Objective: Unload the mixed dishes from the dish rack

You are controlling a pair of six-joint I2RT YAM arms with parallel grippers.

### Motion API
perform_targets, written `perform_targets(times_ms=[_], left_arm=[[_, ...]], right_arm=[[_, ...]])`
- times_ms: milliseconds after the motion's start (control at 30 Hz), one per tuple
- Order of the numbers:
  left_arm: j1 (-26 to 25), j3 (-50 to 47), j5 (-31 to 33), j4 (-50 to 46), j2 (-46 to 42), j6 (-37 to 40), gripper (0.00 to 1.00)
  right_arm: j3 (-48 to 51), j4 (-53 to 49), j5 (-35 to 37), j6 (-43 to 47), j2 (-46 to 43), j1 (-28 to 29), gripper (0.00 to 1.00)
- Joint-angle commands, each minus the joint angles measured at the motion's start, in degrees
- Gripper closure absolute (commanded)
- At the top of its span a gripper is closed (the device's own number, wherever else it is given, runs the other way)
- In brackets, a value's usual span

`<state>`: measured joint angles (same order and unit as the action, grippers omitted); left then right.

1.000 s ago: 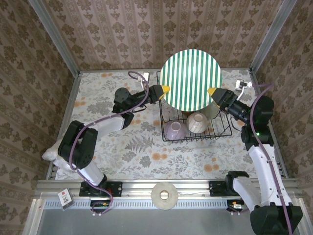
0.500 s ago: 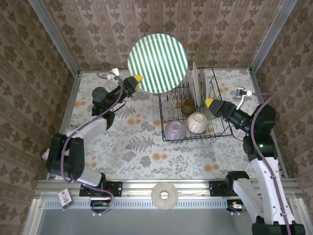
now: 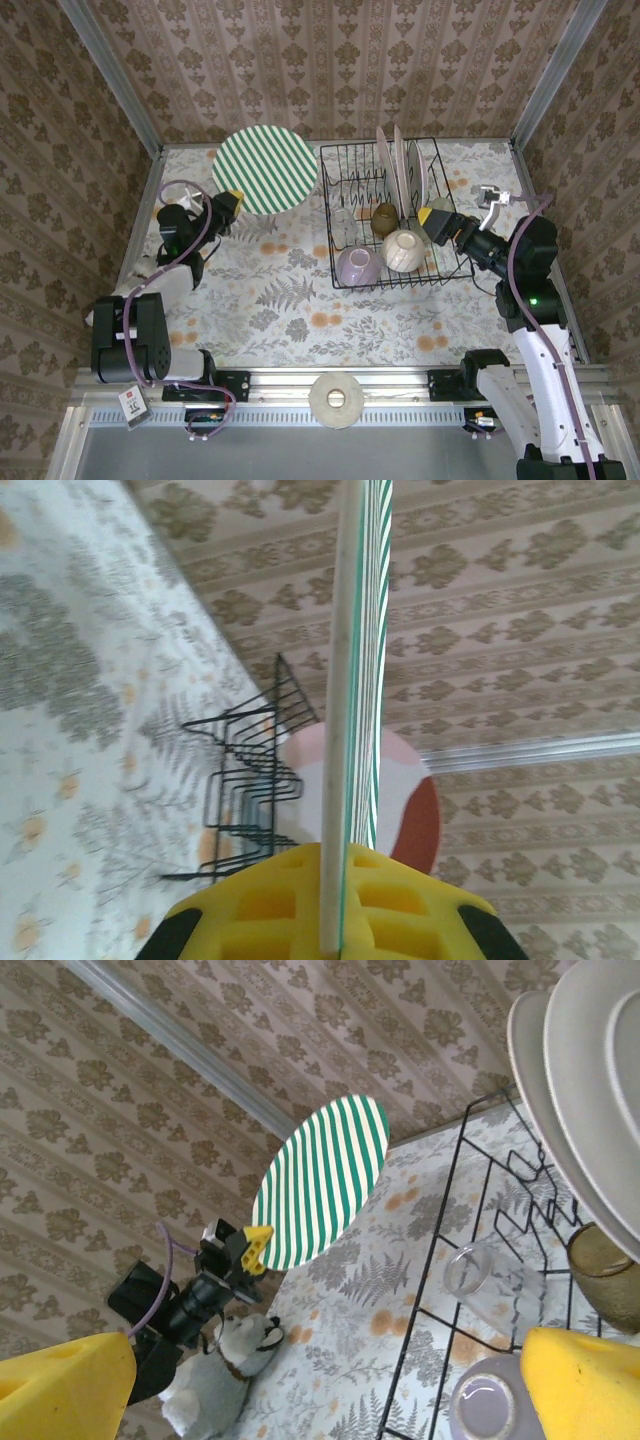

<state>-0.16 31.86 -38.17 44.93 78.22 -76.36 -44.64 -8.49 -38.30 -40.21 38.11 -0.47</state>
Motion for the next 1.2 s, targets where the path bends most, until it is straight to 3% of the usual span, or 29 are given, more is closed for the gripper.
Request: perform_targets(times_ms=[0,67,200,433,700,1167], left_arm=[[0.53,0.83,0.03,-2.25,-0.65,6.37,1.00],[0.55,1.45,0.90,-5.99,0.35,8.72,1.00],[0.58,2.64,2.92,-4.18,5.05,9.65,1.00],[0.60,6.33,1.70,8.02,17.93,5.00,1.00],[0.66,11.20,-0.51,15.36,31.06,0.91,1.00],[1.12,17.53,3.15,8.32,37.74,3.22,1.00]], right_arm=[[1.37,0.04,3.24,1.20,-2.56,0.29,0.00],[1.58,-0.39,4.71,1.18,-3.65,0.29,0.00],[1.40,-2.46,6.77,2.04,-4.94,0.29,0.00],[2.45,-2.30,4.31,3.23,-5.52,0.46,0.00],[2.12,-3.62,3.46,5.47,-6.47,0.56,0.00],[1.84,-4.77,3.74,6.08,-5.26,0.74,0.00]])
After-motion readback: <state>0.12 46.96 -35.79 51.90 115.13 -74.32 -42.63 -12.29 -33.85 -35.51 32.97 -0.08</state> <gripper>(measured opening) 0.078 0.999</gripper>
